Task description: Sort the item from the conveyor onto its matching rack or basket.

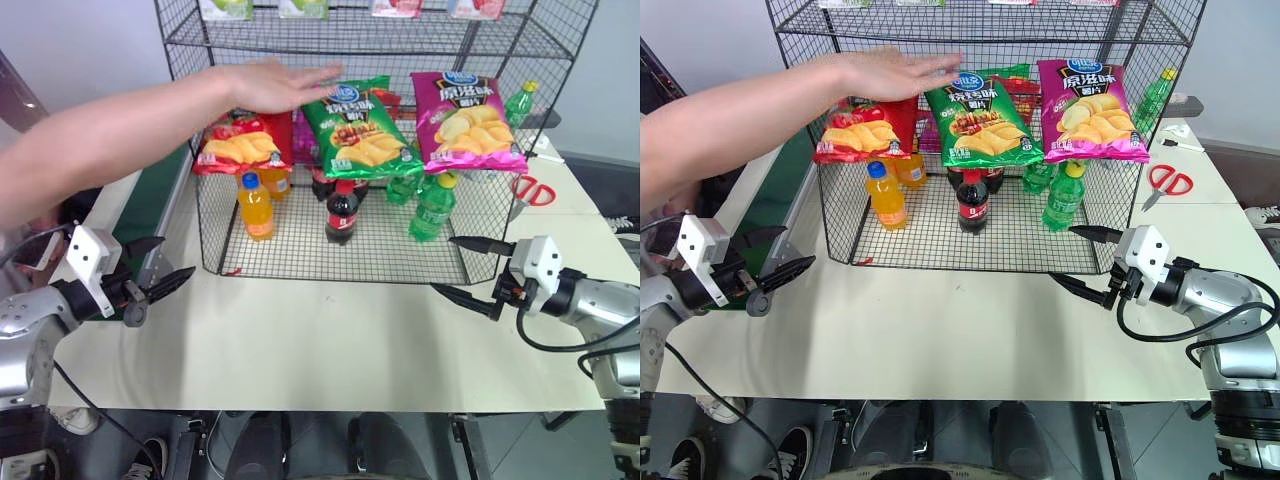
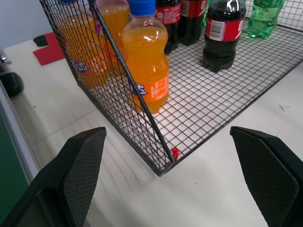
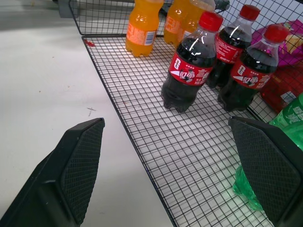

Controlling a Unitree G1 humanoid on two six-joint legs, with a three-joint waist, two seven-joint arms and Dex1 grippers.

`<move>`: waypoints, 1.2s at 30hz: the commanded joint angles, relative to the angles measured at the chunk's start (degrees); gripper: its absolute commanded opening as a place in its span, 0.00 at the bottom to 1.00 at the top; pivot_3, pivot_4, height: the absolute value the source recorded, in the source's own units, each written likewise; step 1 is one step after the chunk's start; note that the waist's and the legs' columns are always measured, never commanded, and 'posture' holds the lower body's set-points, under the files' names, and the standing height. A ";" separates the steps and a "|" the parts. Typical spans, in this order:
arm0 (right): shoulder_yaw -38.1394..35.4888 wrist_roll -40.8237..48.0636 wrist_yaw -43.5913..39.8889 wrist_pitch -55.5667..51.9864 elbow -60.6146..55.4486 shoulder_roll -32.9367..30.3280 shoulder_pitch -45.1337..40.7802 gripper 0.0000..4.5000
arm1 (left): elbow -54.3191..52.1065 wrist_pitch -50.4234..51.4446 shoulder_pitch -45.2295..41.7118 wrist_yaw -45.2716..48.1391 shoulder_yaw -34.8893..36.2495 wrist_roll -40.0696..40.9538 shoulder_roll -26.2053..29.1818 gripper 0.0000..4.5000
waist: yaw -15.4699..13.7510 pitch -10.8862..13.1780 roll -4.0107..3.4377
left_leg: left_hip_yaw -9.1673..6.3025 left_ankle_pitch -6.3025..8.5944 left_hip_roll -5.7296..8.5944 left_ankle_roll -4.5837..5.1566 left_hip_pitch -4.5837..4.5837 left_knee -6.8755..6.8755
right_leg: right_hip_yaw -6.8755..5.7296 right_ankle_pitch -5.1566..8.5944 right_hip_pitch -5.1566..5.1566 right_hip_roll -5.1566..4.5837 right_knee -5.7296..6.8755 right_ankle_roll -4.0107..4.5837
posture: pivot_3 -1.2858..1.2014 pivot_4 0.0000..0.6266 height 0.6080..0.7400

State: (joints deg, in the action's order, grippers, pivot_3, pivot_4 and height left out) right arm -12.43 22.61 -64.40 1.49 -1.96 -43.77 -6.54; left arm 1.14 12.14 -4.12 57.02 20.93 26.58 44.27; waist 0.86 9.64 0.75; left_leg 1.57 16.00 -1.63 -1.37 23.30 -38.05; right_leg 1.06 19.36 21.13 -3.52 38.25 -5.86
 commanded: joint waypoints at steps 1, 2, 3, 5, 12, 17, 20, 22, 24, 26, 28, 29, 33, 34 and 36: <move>-0.55 0.36 0.20 0.82 -1.61 -0.54 -0.80 0.97 | -0.29 -0.93 0.05 0.02 0.70 0.13 0.19 1.00 | 0.01 0.00 0.00 | 0.00 0.00 0.00 0.00 0.00 0.00 | 0.00 0.00 0.00 0.00 0.00 0.00 | 0.52 0.24 0.99; -0.50 0.37 0.22 0.87 -1.62 -0.57 -0.78 0.97 | -0.26 -0.96 0.09 0.05 0.71 0.16 0.19 1.00 | 0.01 0.00 0.00 | 0.00 0.00 0.00 0.00 0.00 0.00 | 0.00 0.00 0.00 0.00 0.00 0.00 | 0.52 0.24 0.99; -0.45 0.34 0.20 0.94 -1.58 -0.60 -0.76 0.97 | -0.23 -0.98 0.14 0.09 0.73 0.20 0.19 1.00 | 0.00 0.00 0.00 | 0.00 0.00 0.00 0.00 0.00 0.00 | 0.00 0.00 0.00 0.00 0.00 0.00 | 0.52 0.24 0.99; -0.39 0.21 0.09 1.21 -1.33 -0.66 -0.77 0.97 | -0.05 -1.15 0.16 0.11 0.77 0.19 0.10 1.00 | 0.00 0.00 0.00 | 0.00 0.00 0.00 0.00 0.00 0.00 | 0.00 0.00 0.00 0.00 0.00 0.00 | 0.52 0.24 0.99; -0.19 -0.18 -0.08 1.73 -1.18 -0.65 -0.77 0.97 | 0.36 -2.23 0.06 0.38 0.68 0.00 -0.05 1.00 | -0.01 0.00 0.00 | 0.00 0.00 0.00 0.00 0.00 0.00 | 0.00 0.00 0.00 0.00 0.00 0.00 | 0.52 0.24 0.99; -0.11 -0.48 -0.19 2.01 -1.03 -0.72 -0.69 0.97 | 0.13 -2.28 0.43 0.25 0.61 0.24 -0.22 1.00 | 0.00 0.00 0.00 | 0.00 0.00 0.00 0.00 0.00 -0.01 | 0.00 0.00 0.00 0.00 0.01 0.00 | 0.52 0.24 0.99; 0.00 -0.76 -0.50 2.27 -0.80 -0.80 -0.79 0.97 | -0.08 -2.23 0.63 0.10 0.62 0.22 -0.35 1.00 | 0.01 0.00 0.00 | 0.00 0.00 0.00 0.00 0.00 -0.01 | 0.00 0.00 0.00 0.00 0.01 0.00 | 0.52 0.24 0.99; 0.09 -0.72 -0.57 2.28 -0.58 -0.76 -1.08 0.97 | -0.23 -2.21 0.77 0.11 0.68 0.21 -0.36 1.00 | 0.01 0.00 0.00 | 0.00 0.00 0.00 0.00 0.00 -0.01 | 0.00 0.00 0.01 0.00 0.01 0.00 | 0.52 0.24 0.99; 0.23 -0.74 -0.67 2.39 -0.36 -0.74 -1.33 0.97 | -0.37 -2.23 0.96 0.10 0.70 0.13 -0.33 1.00 | 0.02 0.00 0.00 | 0.00 0.00 0.00 0.00 0.00 -0.01 | 0.00 0.00 0.00 0.00 0.01 0.00 | 0.52 0.24 0.99; 0.42 -0.81 -0.77 2.47 -0.13 -0.63 -1.66 0.97 | -0.47 -2.50 1.36 0.13 0.60 -0.24 -0.19 1.00 | 0.01 0.00 0.00 | 0.00 0.00 0.00 0.00 0.00 -0.01 | 0.00 0.00 0.00 0.00 0.02 0.00 | 0.52 0.24 0.99; 0.55 -0.83 -0.84 2.50 -0.06 -0.54 -1.88 0.97 | -0.70 -2.83 1.98 0.26 0.54 -0.58 -0.07 1.00 | 0.00 0.00 0.00 | 0.00 0.00 0.00 0.00 0.00 -0.01 | 0.00 0.00 0.00 0.00 0.02 0.00 | 0.52 0.24 0.99; 0.59 -0.79 -0.84 2.45 -0.07 -0.51 -1.97 0.97 | -0.77 -3.00 2.18 0.31 0.53 -0.70 -0.05 1.00 | 0.00 0.00 0.00 | 0.00 0.00 0.00 0.00 0.00 -0.01 | 0.00 0.00 0.00 0.00 0.02 0.00 | 0.52 0.24 0.99; 0.90 -0.61 -0.91 2.23 -0.39 -0.44 -2.28 0.97 | -1.02 -2.84 2.61 2.15 1.26 1.11 -0.02 1.00 | 0.01 0.00 0.00 | 0.00 0.00 0.00 0.00 0.00 -0.03 | 0.00 0.00 0.01 0.00 0.04 0.00 | 0.52 0.24 0.99; 0.98 -0.57 -0.89 2.14 -0.44 -0.41 -2.41 0.97 | -1.10 -2.45 2.81 2.81 1.30 1.56 0.20 1.00 | 0.01 0.00 0.00 | 0.00 0.00 0.00 0.00 0.00 -0.03 | 0.00 0.00 0.00 0.00 0.04 0.00 | 0.52 0.24 0.99; 1.18 -0.61 -0.86 2.19 -0.17 -0.40 -2.67 0.97 | -1.74 -0.24 3.65 5.17 1.60 3.88 0.69 1.00 | 0.09 0.00 0.00 | 0.00 0.00 0.00 0.00 0.00 -0.04 | 0.00 0.00 0.01 0.00 0.05 0.00 | 0.52 0.24 0.99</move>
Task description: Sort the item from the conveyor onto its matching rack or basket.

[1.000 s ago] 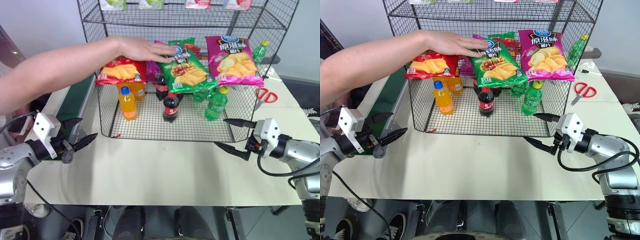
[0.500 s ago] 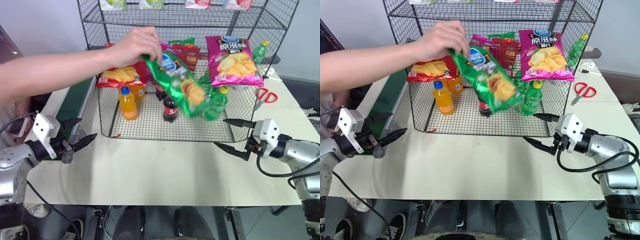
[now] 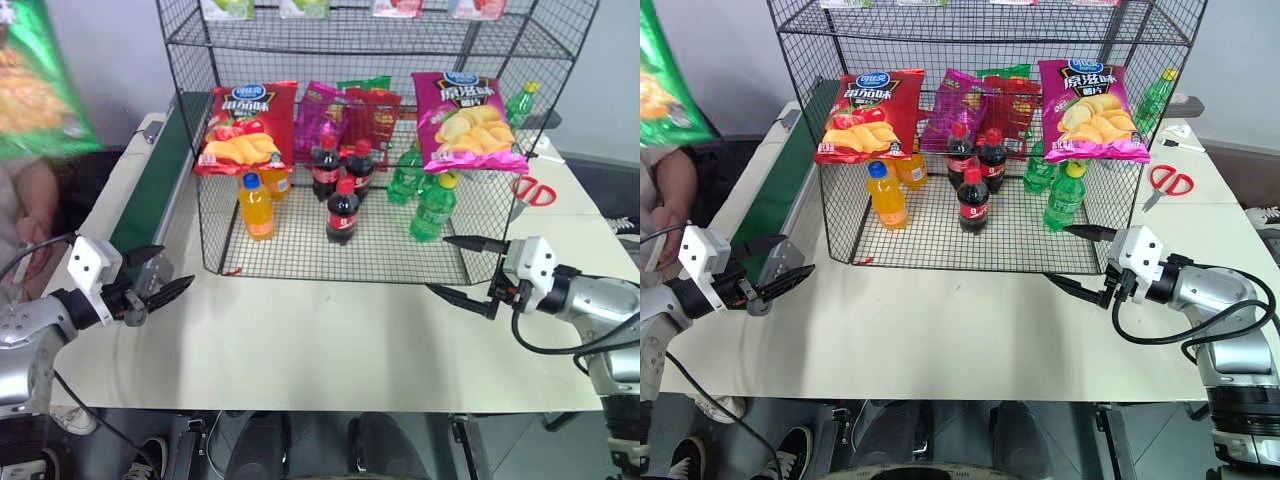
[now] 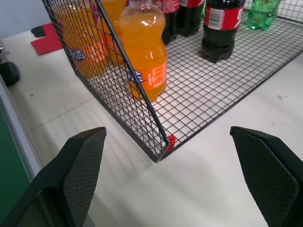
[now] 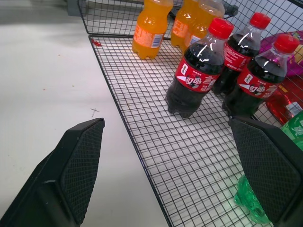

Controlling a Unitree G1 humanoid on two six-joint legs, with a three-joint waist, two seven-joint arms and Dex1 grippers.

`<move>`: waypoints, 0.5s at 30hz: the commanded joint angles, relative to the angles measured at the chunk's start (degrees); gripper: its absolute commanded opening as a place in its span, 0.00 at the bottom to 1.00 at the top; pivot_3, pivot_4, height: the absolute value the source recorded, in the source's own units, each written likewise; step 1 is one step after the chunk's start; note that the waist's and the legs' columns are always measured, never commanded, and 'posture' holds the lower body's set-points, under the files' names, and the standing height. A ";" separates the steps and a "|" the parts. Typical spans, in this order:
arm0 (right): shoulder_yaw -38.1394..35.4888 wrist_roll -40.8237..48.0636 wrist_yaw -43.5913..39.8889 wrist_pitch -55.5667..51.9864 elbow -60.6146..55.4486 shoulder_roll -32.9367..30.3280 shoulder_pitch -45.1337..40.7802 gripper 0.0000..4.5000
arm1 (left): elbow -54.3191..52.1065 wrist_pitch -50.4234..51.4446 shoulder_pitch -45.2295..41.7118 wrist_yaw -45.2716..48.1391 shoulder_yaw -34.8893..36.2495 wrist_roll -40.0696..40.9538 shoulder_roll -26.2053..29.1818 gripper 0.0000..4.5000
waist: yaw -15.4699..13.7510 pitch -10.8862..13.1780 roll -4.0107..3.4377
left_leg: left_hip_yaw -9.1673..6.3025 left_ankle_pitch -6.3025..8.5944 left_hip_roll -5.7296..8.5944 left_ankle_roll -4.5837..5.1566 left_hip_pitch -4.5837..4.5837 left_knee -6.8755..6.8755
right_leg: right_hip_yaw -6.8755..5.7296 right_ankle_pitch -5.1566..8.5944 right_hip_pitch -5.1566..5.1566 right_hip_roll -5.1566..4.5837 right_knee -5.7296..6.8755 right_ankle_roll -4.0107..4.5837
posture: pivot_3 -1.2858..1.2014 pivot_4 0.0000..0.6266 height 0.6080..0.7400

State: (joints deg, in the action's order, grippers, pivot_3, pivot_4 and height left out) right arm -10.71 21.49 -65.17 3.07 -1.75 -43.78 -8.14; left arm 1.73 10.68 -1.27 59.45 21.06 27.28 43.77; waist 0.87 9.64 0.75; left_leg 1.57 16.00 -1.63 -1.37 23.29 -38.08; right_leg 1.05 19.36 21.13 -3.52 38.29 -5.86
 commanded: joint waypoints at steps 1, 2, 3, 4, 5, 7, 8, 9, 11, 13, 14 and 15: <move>-0.47 0.50 -0.11 0.68 -0.26 -0.44 -1.11 0.97 | -2.95 2.02 1.54 3.94 1.66 4.24 1.41 1.00 | 0.09 0.00 0.00 | 0.00 0.00 0.00 0.00 0.00 0.00 | 0.01 0.00 0.01 0.00 0.00 0.00 | 0.52 0.24 0.99; -0.42 0.50 -0.10 0.70 -0.20 -0.47 -1.14 0.97 | -3.58 3.21 2.15 4.76 1.87 5.40 1.56 1.00 | 0.12 0.00 0.00 | 0.00 0.00 -0.01 0.00 0.00 0.00 | 0.00 0.00 0.01 0.00 0.00 0.00 | 0.52 0.24 0.99; -0.36 0.45 -0.09 0.79 -0.13 -0.49 -1.13 0.97 | -4.16 4.38 2.62 5.32 2.07 6.45 1.69 1.00 | 0.13 0.00 0.00 | 0.00 0.00 -0.02 0.00 0.00 0.00 | 0.00 0.00 0.02 0.01 0.01 0.00 | 0.52 0.24 0.99; -0.31 0.45 -0.08 0.82 -0.13 -0.48 -1.08 0.97 | -4.54 4.65 2.90 5.50 2.18 6.79 1.74 1.00 | 0.11 0.00 0.00 | 0.00 0.00 -0.02 0.00 0.00 0.00 | 0.01 0.00 0.01 0.01 0.01 0.00 | 0.52 0.24 0.99; -0.31 0.66 0.02 0.59 -0.22 -0.37 -1.04 0.97 | -4.80 4.18 3.06 5.56 2.29 6.75 1.65 1.00 | 0.11 0.00 0.00 | 0.00 0.00 -0.02 0.00 0.00 0.00 | 0.01 0.00 0.01 0.00 0.01 0.00 | 0.52 0.24 0.99; -0.17 0.75 0.12 0.45 -0.50 -0.27 -1.05 0.97 | -4.96 4.01 3.21 5.40 2.44 6.85 1.58 1.00 | 0.06 0.00 0.00 | 0.00 0.00 -0.02 -0.01 0.00 -0.01 | 0.01 0.00 0.01 0.00 0.03 0.00 | 0.52 0.24 0.99; 0.02 0.53 -0.01 0.66 -0.51 -0.40 -1.12 0.97 | -4.90 4.09 3.22 5.14 2.43 6.77 1.63 1.00 | 0.04 0.00 0.00 | 0.00 0.00 -0.02 -0.01 -0.01 -0.01 | 0.01 0.00 0.00 0.00 0.03 0.00 | 0.52 0.24 0.99; 0.26 0.15 -0.14 1.07 -0.47 -0.54 -1.18 0.97 | -4.80 4.05 3.19 4.88 2.46 6.63 1.61 1.00 | 0.04 0.00 0.00 | 0.00 0.00 -0.01 -0.01 -0.01 -0.02 | 0.01 0.00 0.00 0.00 0.03 0.00 | 0.52 0.24 0.99; 0.49 0.07 -0.10 1.20 -0.54 -0.54 -1.26 0.97 | -4.69 4.32 3.17 4.56 2.48 6.65 1.57 1.00 | 0.04 0.00 0.00 | 0.00 0.00 -0.01 -0.01 -0.01 -0.02 | 0.01 0.00 0.00 0.00 0.03 0.00 | 0.52 0.24 0.99; 0.61 0.16 -0.03 1.09 -0.68 -0.45 -1.35 0.97 | -4.67 4.27 3.25 4.60 2.45 6.67 1.60 1.00 | 0.05 0.00 0.00 | 0.00 0.00 -0.01 -0.01 -0.01 -0.02 | 0.01 0.00 0.00 0.00 0.03 0.00 | 0.52 0.24 0.99; 0.62 0.19 -0.02 1.06 -0.71 -0.42 -1.40 0.97 | -4.68 4.17 3.29 4.61 2.43 6.67 1.58 1.00 | 0.04 0.00 0.00 | 0.00 0.00 -0.01 0.00 -0.01 -0.02 | 0.01 0.00 0.00 0.00 0.03 0.00 | 0.52 0.24 0.99; 0.58 0.32 -0.03 0.91 -0.69 -0.41 -1.54 0.97 | -4.75 4.20 3.32 4.50 2.43 6.68 1.56 1.00 | 0.05 0.00 0.00 | 0.00 0.00 -0.01 0.00 -0.01 -0.02 | 0.01 0.00 0.00 0.00 0.03 0.00 | 0.52 0.24 0.99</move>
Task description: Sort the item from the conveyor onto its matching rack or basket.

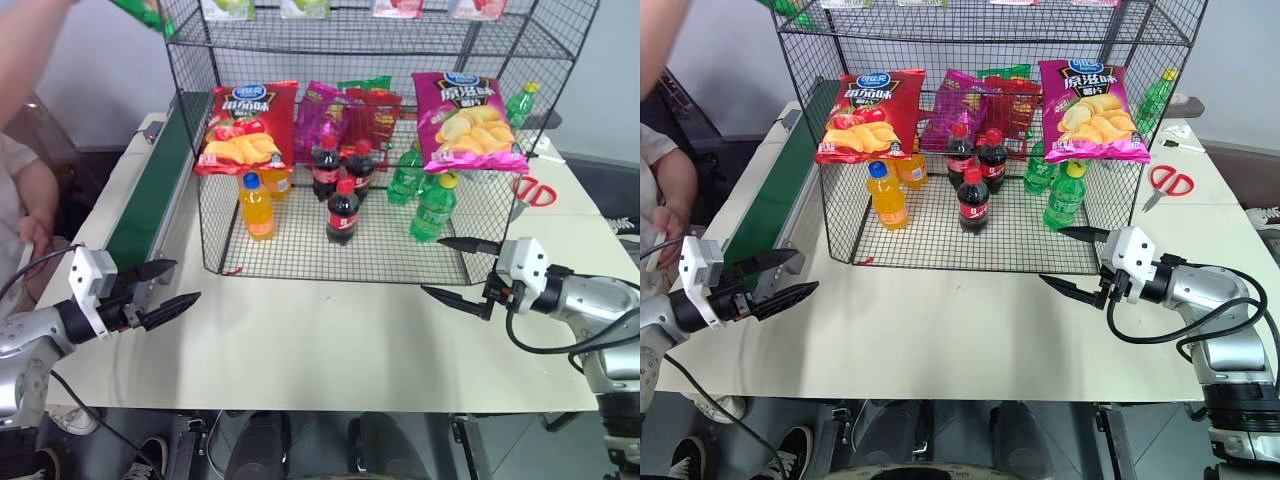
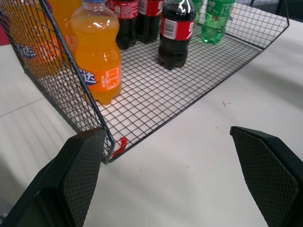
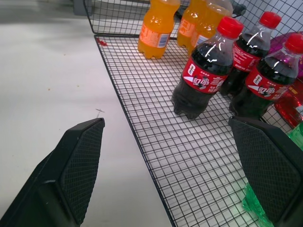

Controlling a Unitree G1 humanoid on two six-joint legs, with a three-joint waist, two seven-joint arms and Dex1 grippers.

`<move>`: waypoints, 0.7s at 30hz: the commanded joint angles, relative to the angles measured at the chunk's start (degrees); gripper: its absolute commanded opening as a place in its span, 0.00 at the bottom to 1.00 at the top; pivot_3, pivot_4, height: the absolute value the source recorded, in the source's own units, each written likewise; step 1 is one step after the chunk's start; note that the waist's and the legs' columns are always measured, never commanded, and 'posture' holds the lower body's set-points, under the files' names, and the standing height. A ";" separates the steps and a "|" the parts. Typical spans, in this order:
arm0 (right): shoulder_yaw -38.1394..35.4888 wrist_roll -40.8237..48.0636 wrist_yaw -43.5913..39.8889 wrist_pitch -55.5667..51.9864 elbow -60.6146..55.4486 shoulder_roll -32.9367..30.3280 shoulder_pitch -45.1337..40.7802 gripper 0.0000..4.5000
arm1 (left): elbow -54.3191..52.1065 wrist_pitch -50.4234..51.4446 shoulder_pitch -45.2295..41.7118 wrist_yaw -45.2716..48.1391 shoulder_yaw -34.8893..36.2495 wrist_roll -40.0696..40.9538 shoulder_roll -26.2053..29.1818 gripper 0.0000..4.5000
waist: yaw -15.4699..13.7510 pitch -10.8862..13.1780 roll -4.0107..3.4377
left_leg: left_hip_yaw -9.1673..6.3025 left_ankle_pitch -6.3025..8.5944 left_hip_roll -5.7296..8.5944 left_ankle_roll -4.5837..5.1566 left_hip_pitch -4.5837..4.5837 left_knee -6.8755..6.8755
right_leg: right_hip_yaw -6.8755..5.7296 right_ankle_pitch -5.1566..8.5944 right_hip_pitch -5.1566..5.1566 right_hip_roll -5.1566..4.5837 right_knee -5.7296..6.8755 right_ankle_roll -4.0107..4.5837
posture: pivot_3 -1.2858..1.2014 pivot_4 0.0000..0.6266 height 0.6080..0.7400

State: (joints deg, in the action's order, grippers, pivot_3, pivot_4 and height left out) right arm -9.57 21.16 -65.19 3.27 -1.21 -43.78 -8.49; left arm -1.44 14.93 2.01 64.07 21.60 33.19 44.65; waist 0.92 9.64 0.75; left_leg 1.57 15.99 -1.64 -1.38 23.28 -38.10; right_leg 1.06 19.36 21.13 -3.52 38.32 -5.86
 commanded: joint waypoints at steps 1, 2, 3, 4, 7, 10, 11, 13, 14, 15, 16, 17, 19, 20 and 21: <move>-0.57 0.71 -0.04 0.66 -1.19 -0.40 -1.29 0.97 | -1.70 -0.36 0.15 0.18 2.06 1.06 0.50 1.00 | 0.00 0.00 0.00 | 0.00 0.00 0.00 0.00 0.00 0.00 | 0.00 0.00 0.00 0.00 0.00 0.00 | 0.52 0.24 0.99; -0.55 0.68 -0.08 0.72 -1.16 -0.43 -1.37 0.97 | -1.79 -1.18 0.32 0.65 2.29 1.15 0.32 1.00 | 0.01 0.00 0.00 | 0.00 0.00 0.00 0.00 0.00 0.00 | 0.00 0.00 0.00 0.00 0.00 0.00 | 0.52 0.24 0.99; -0.54 0.67 -0.12 0.74 -1.13 -0.45 -1.43 0.97 | -1.82 -1.72 0.42 1.01 2.52 1.35 0.15 1.00 | 0.01 0.00 0.00 | 0.00 0.00 0.00 0.00 0.00 0.00 | 0.00 0.00 0.00 0.00 0.00 0.00 | 0.52 0.24 0.99; -0.52 0.64 -0.14 0.75 -1.10 -0.45 -1.49 0.97 | -1.79 -1.82 0.39 1.04 2.85 1.79 -0.12 1.00 | 0.05 0.00 0.00 | 0.00 0.00 0.00 0.00 0.00 0.00 | 0.00 0.00 0.01 0.00 0.00 0.00 | 0.52 0.24 0.99; -0.41 0.49 -0.31 0.83 -0.86 -0.53 -1.69 0.97 | -1.48 -3.73 0.05 0.89 3.18 1.13 -0.55 1.00 | 0.02 0.00 0.00 | 0.00 0.00 -0.01 0.00 0.00 0.00 | 0.00 0.00 0.01 0.01 0.01 0.00 | 0.52 0.24 0.99; -0.36 0.51 -0.42 0.73 -0.69 -0.51 -1.99 0.97 | -1.09 -4.84 -0.03 0.01 2.84 -0.02 -0.54 1.00 | 0.02 0.00 0.00 | 0.00 0.00 -0.01 0.00 0.00 0.00 | 0.00 0.00 0.00 0.00 0.00 0.00 | 0.52 0.24 0.99; -0.32 0.48 -0.43 0.75 -0.71 -0.45 -2.12 0.97 | -0.85 -5.24 -0.10 -0.61 2.71 -0.69 -0.52 1.00 | 0.02 0.00 0.00 | 0.00 0.00 0.00 0.00 0.00 0.00 | 0.00 0.00 0.01 0.00 0.00 0.00 | 0.52 0.24 0.99; -0.18 0.44 -0.36 0.67 -0.74 -0.26 -2.40 0.97 | -0.56 -5.89 -0.28 -0.83 2.64 -1.00 -0.60 1.00 | 0.01 0.00 0.00 | 0.00 0.00 0.00 0.00 0.00 0.00 | 0.00 0.00 0.01 0.00 0.00 0.00 | 0.52 0.24 0.99; -0.13 0.42 -0.34 0.66 -0.75 -0.22 -2.46 0.97 | -0.50 -6.04 -0.30 -0.78 2.61 -0.90 -0.60 1.00 | 0.01 0.00 0.00 | 0.00 0.00 0.00 0.00 0.00 0.00 | 0.00 0.00 0.01 0.00 0.01 0.00 | 0.52 0.24 0.99; -0.07 0.35 -0.32 0.74 -0.70 -0.17 -2.51 0.97 | -0.46 -6.43 -0.36 -0.82 2.63 -0.96 -0.64 1.00 | 0.01 0.00 0.00 | 0.00 0.00 0.00 0.00 0.00 0.00 | 0.00 0.00 0.01 0.00 0.00 0.00 | 0.52 0.24 0.99; -0.04 0.33 -0.32 0.78 -0.68 -0.15 -2.53 0.97 | -0.41 -6.65 -0.39 -0.93 2.63 -1.07 -0.63 1.00 | 0.01 0.00 0.00 | 0.00 0.00 0.00 0.00 0.00 0.00 | 0.00 0.00 0.00 0.00 0.00 0.00 | 0.52 0.24 0.99; -0.02 0.34 -0.34 0.79 -0.68 -0.14 -2.53 0.97 | -0.36 -6.79 -0.40 -1.08 2.64 -1.17 -0.61 1.00 | 0.01 0.00 0.00 | 0.00 0.00 0.00 0.00 0.00 0.00 | 0.00 0.00 0.01 0.00 0.00 0.00 | 0.52 0.24 0.99; 0.07 0.29 -0.30 0.86 -0.73 -0.08 -2.56 0.97 | -0.19 -7.26 -0.44 -1.00 2.78 -1.25 -0.60 1.00 | 0.01 0.00 0.00 | 0.00 0.00 0.00 0.00 0.00 0.00 | 0.00 0.00 0.01 0.00 0.00 0.00 | 0.52 0.24 0.99; 0.08 0.31 -0.30 0.88 -0.74 -0.06 -2.60 0.97 | -0.16 -7.34 -0.43 -0.94 2.84 -1.27 -0.57 1.00 | 0.01 0.00 0.00 | 0.00 0.00 -0.01 0.00 0.00 0.00 | 0.00 0.00 0.01 0.00 0.00 0.00 | 0.52 0.24 0.99; 0.12 0.29 -0.27 0.91 -0.75 -0.02 -2.66 0.97 | -0.13 -7.30 -0.43 -0.83 2.91 -1.18 -0.52 1.00 | 0.01 0.00 0.00 | 0.00 0.00 0.00 0.00 0.00 0.00 | 0.00 0.00 0.01 0.00 0.00 0.00 | 0.52 0.24 0.99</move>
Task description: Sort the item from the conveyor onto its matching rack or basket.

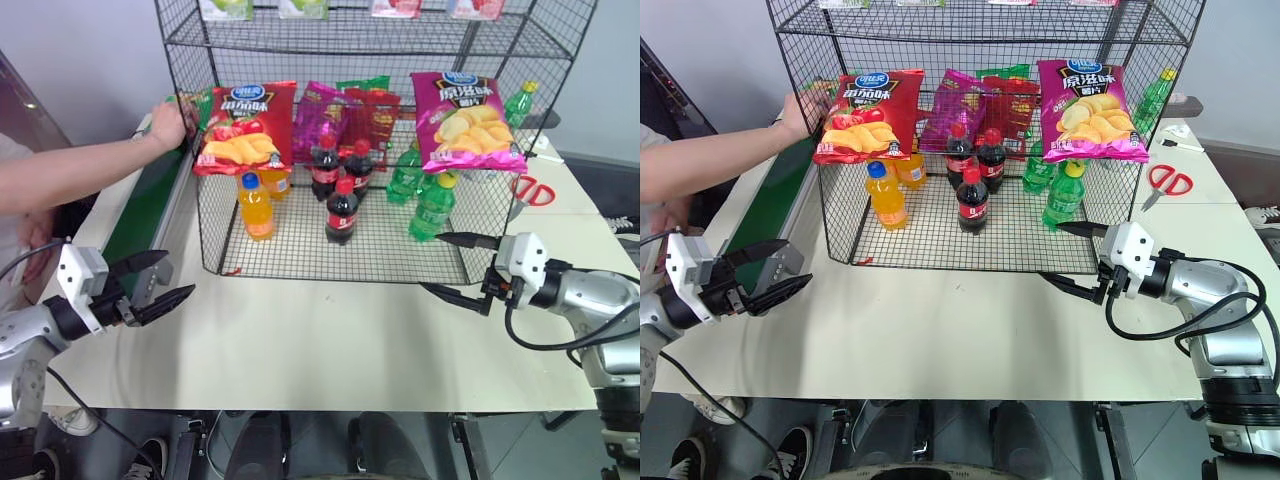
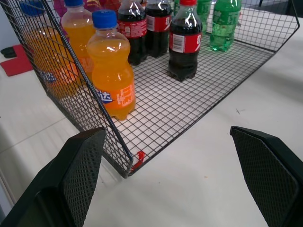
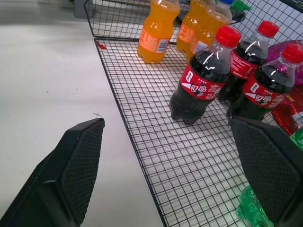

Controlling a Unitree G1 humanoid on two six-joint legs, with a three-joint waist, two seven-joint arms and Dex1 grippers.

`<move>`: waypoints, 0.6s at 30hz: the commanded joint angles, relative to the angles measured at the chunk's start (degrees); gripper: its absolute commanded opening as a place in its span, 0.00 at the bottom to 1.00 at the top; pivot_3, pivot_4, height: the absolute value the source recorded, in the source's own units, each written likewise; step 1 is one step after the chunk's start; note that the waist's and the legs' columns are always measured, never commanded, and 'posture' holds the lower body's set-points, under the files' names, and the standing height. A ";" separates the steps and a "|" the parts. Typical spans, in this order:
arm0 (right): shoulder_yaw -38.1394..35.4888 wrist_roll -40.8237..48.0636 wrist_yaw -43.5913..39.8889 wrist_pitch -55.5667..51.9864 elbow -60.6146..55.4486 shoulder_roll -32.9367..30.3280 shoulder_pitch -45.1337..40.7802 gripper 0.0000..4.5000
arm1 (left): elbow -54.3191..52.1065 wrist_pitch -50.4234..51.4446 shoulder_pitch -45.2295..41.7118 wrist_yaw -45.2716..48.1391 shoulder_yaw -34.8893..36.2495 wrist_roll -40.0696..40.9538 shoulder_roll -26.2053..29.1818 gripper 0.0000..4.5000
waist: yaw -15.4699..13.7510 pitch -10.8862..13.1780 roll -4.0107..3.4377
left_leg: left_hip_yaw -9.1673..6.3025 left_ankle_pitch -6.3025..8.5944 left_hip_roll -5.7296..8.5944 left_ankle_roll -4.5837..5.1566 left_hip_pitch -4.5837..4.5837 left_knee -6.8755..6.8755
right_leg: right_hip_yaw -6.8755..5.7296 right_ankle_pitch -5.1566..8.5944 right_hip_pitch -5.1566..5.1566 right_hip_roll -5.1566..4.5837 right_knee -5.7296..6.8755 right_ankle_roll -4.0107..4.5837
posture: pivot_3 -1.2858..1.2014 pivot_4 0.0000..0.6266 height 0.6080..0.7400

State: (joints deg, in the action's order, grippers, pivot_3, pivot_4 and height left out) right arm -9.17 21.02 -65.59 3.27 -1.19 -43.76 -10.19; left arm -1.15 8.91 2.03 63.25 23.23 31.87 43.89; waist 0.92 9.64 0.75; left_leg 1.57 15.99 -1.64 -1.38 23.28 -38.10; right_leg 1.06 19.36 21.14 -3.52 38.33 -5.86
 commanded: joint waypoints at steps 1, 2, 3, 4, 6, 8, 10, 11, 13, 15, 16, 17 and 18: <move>-0.27 0.42 0.16 0.96 -0.72 -0.01 -1.03 0.97 | -0.54 -1.06 -0.42 0.21 1.36 0.53 0.25 1.00 | 0.01 0.00 0.00 | 0.00 0.00 0.00 0.00 0.00 0.00 | 0.00 0.00 0.00 0.00 0.00 0.00 | 0.52 0.24 0.99; -0.27 0.42 0.17 0.98 -0.67 0.01 -1.09 0.97 | -0.61 -0.86 -0.39 0.34 1.37 0.79 0.29 1.00 | 0.01 0.00 0.00 | 0.00 0.00 0.00 0.00 0.00 0.00 | 0.00 0.00 0.00 0.00 0.00 0.00 | 0.52 0.24 0.99; -0.27 0.41 0.18 0.99 -0.63 0.02 -1.12 0.97 | -0.65 -0.74 -0.38 0.43 1.37 0.96 0.31 1.00 | 0.01 0.00 0.00 | 0.00 0.00 0.00 0.00 0.00 0.00 | 0.00 0.00 0.00 0.00 0.00 0.00 | 0.52 0.24 0.99; -0.25 0.35 0.16 1.11 -0.50 0.04 -1.13 0.97 | -0.69 -0.78 -0.37 0.38 1.36 0.91 0.31 1.00 | 0.01 0.00 0.00 | 0.00 0.00 0.00 0.00 0.00 0.00 | 0.00 0.00 0.00 0.00 0.00 0.00 | 0.52 0.24 0.99; -0.20 0.30 0.14 1.20 -0.47 0.08 -1.04 0.97 | -0.73 -0.94 -0.33 0.29 1.36 0.73 0.30 1.00 | 0.01 0.00 0.00 | 0.00 0.00 0.00 0.00 0.00 0.00 | 0.00 0.00 0.00 0.00 0.00 0.00 | 0.52 0.24 0.99; -0.09 0.15 0.09 1.45 -0.49 0.10 -0.85 0.97 | -0.82 -0.91 -0.21 0.31 1.47 0.83 0.29 1.00 | 0.00 0.00 0.00 | 0.00 0.00 0.00 0.00 0.00 0.00 | 0.00 0.00 0.00 0.00 0.00 0.00 | 0.52 0.24 0.99; -0.07 0.17 0.09 1.54 -0.48 0.10 -0.79 0.97 | -0.87 -1.19 0.08 0.38 1.47 0.49 0.43 1.00 | 0.01 0.00 0.00 | 0.00 0.00 0.00 0.00 0.00 0.00 | 0.00 0.00 0.00 0.00 0.00 0.00 | 0.52 0.24 0.99; -0.06 0.29 0.07 1.51 -0.50 0.09 -0.79 0.97 | -0.90 -1.20 0.25 0.33 1.57 0.42 0.47 1.00 | 0.02 0.00 0.00 | 0.00 0.00 0.00 0.00 0.00 0.00 | 0.00 0.00 0.00 0.00 0.00 0.00 | 0.52 0.24 0.99; -0.04 0.67 0.05 1.34 -0.56 0.02 -0.87 0.97 | -0.92 -1.54 0.49 0.18 1.85 0.22 0.49 1.00 | 0.03 0.00 0.00 | 0.00 0.00 0.00 0.00 0.00 0.00 | 0.00 0.00 0.00 0.00 0.00 0.00 | 0.52 0.24 0.99; -0.03 1.16 0.17 0.94 -0.59 0.08 -1.18 0.97 | -0.97 -1.51 0.54 -0.19 2.26 0.41 0.38 1.00 | 0.02 0.00 0.00 | 0.00 0.00 0.00 0.00 0.00 0.00 | 0.00 0.00 0.00 0.00 0.00 0.00 | 0.52 0.24 0.99; -0.02 1.41 0.20 0.69 -0.66 0.12 -1.31 0.97 | -1.03 -1.61 0.64 -0.37 2.36 0.31 0.38 1.00 | 0.02 0.00 0.00 | 0.00 0.00 0.00 0.00 0.00 0.00 | 0.00 0.00 0.00 0.00 0.00 0.00 | 0.52 0.24 0.99; 0.07 1.60 0.18 0.48 -0.76 0.18 -1.45 0.97 | -1.05 -1.78 0.73 -0.66 2.47 0.07 0.40 1.00 | 0.02 0.00 0.00 | 0.00 0.00 0.00 0.00 0.00 0.00 | 0.00 0.00 0.00 0.00 0.00 0.00 | 0.52 0.24 0.99; 0.21 1.80 0.17 0.22 -0.97 0.27 -1.58 0.97 | -1.09 -1.88 0.86 -0.77 2.66 0.08 0.38 1.00 | 0.01 0.00 0.00 | 0.00 0.00 0.00 0.00 0.00 0.00 | 0.00 0.00 0.00 0.00 0.00 0.00 | 0.52 0.24 0.99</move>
State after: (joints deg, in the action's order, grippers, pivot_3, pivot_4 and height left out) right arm -8.20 21.40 -65.59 3.73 -0.98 -43.72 -10.52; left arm -1.11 8.12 2.61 63.00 23.79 31.87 43.89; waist 0.94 9.64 0.75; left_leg 1.57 15.99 -1.64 -1.38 23.28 -38.10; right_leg 1.06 19.36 21.14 -3.52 38.33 -5.86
